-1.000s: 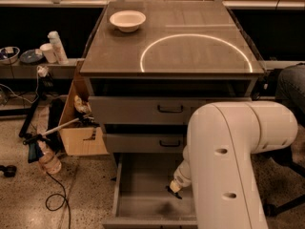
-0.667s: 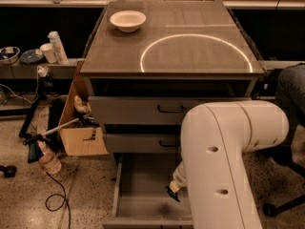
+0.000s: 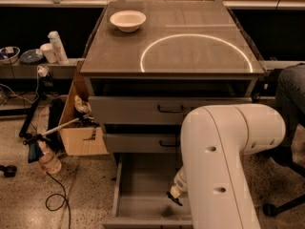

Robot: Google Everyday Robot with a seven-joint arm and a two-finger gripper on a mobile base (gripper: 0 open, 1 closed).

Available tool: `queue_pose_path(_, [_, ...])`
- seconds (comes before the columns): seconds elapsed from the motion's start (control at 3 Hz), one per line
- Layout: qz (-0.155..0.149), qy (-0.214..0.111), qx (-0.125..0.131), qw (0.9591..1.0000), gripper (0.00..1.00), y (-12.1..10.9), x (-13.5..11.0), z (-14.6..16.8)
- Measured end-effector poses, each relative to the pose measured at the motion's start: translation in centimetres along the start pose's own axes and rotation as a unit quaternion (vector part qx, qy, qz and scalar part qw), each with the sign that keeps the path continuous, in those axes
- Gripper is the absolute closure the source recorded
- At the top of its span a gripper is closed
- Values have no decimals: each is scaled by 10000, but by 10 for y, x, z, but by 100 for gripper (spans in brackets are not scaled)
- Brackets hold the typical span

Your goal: Place rxbar chocolate into bottom drawer

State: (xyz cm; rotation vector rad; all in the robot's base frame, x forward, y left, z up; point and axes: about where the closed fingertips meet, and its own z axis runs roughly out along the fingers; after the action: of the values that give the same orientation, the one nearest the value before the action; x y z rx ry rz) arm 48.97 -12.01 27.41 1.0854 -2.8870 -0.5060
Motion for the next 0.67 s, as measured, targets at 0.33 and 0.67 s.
queue_pose_path(0.33, [264,277,-249,9990,100,8,21,33])
queue_pose_path(0.67, [272,284,-252,9989,100,8,21,34])
